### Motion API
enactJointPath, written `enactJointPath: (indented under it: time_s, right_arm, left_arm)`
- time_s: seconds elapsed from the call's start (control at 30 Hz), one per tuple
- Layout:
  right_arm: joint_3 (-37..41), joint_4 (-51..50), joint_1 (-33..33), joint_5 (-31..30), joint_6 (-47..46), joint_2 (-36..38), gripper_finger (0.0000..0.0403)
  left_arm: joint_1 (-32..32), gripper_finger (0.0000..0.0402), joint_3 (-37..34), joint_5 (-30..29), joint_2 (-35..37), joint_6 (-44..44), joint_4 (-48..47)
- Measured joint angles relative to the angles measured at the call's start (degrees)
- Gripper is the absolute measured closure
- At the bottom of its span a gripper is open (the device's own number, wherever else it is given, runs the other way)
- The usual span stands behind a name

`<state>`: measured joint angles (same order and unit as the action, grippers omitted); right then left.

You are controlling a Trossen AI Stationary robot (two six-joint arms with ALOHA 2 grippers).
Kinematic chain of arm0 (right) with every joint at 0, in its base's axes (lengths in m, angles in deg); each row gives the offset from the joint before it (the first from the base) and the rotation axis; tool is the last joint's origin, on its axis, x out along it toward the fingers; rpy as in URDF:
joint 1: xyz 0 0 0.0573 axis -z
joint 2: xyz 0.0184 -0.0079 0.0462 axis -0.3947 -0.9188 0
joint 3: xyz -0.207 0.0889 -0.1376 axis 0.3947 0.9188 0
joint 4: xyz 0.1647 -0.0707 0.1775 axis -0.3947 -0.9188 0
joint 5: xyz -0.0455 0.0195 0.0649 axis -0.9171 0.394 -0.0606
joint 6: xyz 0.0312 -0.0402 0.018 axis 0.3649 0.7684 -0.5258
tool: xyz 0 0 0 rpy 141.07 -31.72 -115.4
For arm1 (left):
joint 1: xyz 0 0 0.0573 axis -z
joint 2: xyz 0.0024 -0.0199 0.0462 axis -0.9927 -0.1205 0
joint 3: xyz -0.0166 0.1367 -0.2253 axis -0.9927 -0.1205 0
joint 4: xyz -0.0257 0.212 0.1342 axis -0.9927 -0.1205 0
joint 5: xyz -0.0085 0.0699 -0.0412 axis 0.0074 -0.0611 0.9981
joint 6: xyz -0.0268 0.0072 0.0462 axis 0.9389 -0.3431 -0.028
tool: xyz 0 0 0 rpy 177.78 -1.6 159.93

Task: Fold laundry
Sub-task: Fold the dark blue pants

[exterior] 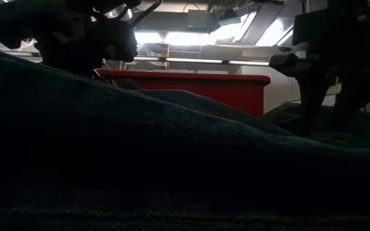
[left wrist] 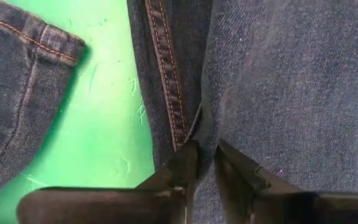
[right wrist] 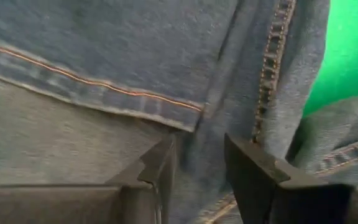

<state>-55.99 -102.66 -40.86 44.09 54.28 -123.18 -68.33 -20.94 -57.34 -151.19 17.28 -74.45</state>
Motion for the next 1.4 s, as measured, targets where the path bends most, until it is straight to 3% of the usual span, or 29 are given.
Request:
enactJointPath:
  time_s: [0.8,0.93,1.1,1.27,1.4]
  right_arm:
    - [0.0,6.2,0.0,1.4,8.2,-2.8,0.0267]
    - [0.0,5.7,0.0,1.9,8.2,-4.5,0.0300]
    - [0.0,5.7,0.0,0.1,8.5,-4.5,0.0388]
    - [0.0,3.2,0.0,-3.8,8.2,-2.9,0.0378]
    - [-0.1,0.3,0.0,-7.5,8.1,-1.4,0.0395]
  left_arm:
    - [0.0,0.0373,0.0,-0.2,0.0,0.1,0.1]
    - [0.0,0.0373,0.0,-0.2,0.0,0.1,0.1]
    - [0.0,0.0393,0.0,-0.1,0.3,0.2,-0.6]
    - [0.3,0.0398,0.0,0.2,0.8,4.2,-4.0]
    - [1.2,0.0399,0.0,0.8,0.8,7.5,-7.5]
